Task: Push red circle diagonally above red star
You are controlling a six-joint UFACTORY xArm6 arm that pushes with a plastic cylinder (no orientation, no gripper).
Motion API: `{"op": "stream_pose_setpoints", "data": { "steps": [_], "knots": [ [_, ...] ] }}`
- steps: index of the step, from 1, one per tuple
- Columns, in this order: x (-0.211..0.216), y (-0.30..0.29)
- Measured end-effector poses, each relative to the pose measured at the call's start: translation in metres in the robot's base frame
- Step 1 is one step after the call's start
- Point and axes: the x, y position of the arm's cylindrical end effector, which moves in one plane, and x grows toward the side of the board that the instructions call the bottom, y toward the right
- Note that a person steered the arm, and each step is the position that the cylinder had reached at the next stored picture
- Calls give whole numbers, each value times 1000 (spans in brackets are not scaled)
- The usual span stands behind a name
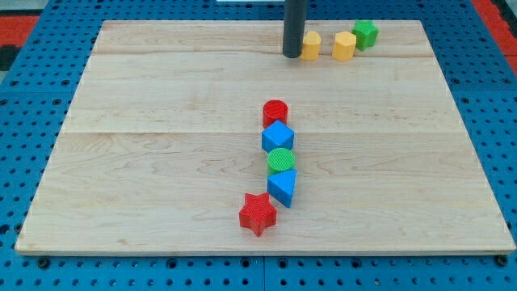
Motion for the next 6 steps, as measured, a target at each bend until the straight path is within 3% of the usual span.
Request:
{"op": "stream_pose_setpoints", "data": {
  "steps": [1,4,5,6],
  "knots": [
    [1,0],
    [114,41],
    [155,24],
    [156,4]
  ]
}}
